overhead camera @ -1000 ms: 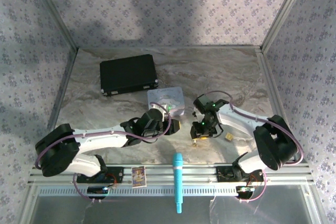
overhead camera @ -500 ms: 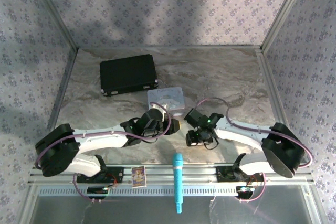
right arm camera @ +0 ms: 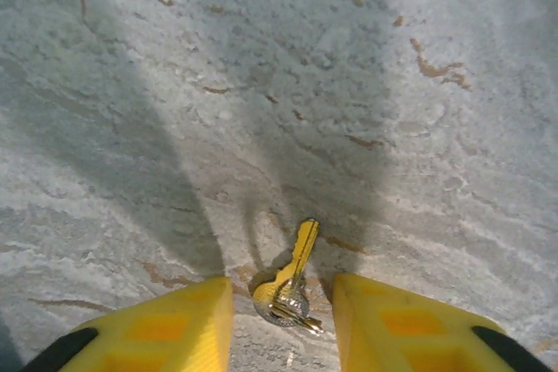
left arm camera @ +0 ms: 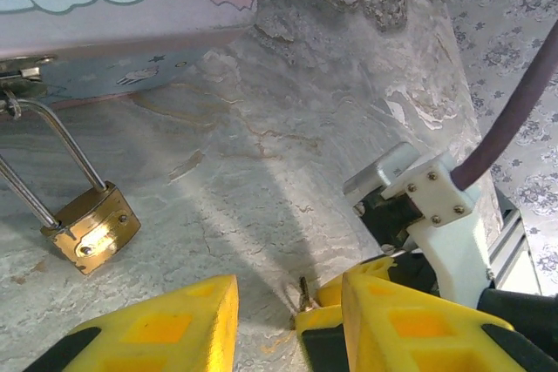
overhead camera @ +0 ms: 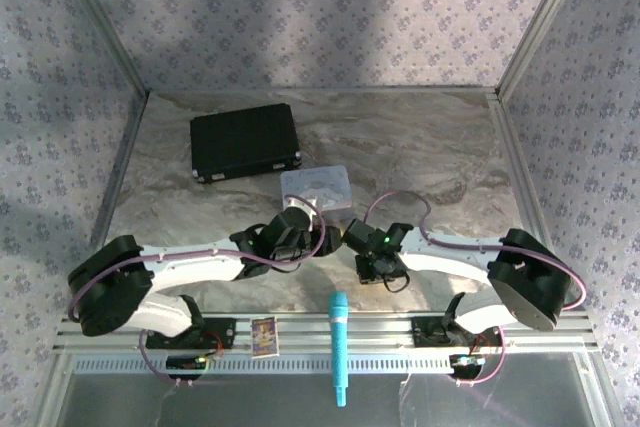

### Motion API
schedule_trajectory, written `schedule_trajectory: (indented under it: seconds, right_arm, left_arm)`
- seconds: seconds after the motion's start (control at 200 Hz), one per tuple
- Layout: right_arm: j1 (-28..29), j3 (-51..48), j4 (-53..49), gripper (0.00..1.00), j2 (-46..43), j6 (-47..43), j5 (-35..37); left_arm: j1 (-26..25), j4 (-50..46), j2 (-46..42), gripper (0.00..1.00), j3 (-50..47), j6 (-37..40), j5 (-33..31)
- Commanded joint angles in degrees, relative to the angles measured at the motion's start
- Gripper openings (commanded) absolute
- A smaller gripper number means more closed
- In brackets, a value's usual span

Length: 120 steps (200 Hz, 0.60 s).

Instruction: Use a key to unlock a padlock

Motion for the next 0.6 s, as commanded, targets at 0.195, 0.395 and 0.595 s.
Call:
schedule_trajectory:
  seconds: [0.195,0.395,0.595]
  right_arm:
    - [1.7,-2.2,0.8,0.05,2.4,2.0,-1.3]
    - [-1.5,-4.2,2.3,0.0,-5.0,-3.9,-4.7]
    - [-5.9,-3.3,3.8,0.0,-18.3,-18.4,-19.5]
  left_arm:
    - [-0.4,0.1,0.9,0.36,2.0,-0.8,-0.9]
    - [-0.4,0.4,0.2,0.36,2.5,0.5,-0.9]
    - [-0.4,10.4,-1.4,0.36,0.7,3.6,3.9]
